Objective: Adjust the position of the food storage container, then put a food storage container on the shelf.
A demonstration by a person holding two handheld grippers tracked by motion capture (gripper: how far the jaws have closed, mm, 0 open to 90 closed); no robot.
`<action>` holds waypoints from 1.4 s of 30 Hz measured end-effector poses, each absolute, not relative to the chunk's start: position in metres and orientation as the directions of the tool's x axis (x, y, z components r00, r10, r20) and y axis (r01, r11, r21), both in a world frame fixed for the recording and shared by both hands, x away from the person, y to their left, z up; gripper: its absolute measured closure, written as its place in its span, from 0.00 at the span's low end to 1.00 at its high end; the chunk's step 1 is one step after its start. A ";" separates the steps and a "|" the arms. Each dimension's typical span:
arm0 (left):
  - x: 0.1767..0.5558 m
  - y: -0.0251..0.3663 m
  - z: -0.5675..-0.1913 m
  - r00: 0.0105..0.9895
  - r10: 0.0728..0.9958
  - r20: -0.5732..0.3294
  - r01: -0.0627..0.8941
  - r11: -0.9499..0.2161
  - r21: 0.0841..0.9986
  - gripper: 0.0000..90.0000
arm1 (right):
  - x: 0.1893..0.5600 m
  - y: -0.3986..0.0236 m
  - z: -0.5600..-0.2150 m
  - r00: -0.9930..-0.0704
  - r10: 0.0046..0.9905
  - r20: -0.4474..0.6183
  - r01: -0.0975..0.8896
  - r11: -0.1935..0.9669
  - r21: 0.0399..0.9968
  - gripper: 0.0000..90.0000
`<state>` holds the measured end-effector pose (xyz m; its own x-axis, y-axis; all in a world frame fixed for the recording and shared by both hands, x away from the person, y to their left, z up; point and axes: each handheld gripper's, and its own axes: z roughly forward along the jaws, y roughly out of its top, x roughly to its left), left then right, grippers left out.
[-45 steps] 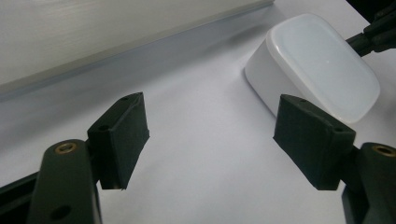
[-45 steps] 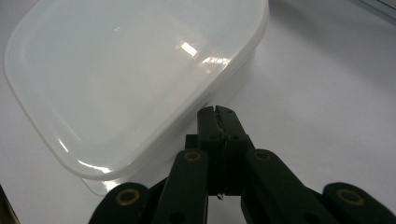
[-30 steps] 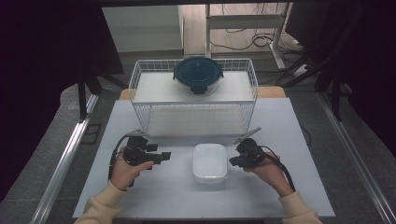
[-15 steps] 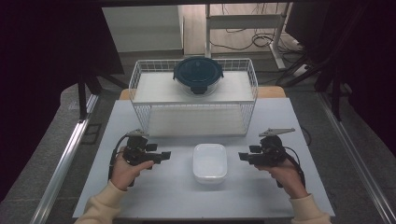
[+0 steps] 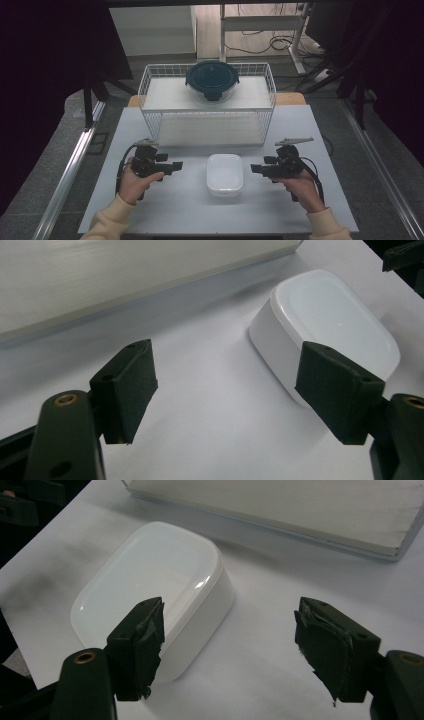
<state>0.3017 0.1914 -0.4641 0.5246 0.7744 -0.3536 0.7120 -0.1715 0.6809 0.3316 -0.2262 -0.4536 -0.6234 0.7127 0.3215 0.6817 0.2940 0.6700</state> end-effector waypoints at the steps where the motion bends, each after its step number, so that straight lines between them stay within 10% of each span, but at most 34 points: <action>1: 0.302 0.191 -0.464 0.524 0.774 -0.355 0.712 -0.170 0.681 0.26 | 0.332 -0.226 -0.454 -0.624 0.711 0.326 0.683 0.293 0.669 0.30; 42: 0.323 0.128 -0.490 0.485 0.666 -0.566 0.822 -0.128 0.555 0.28 | 0.330 -0.190 -0.475 -0.592 0.676 0.439 0.751 0.265 0.604 0.33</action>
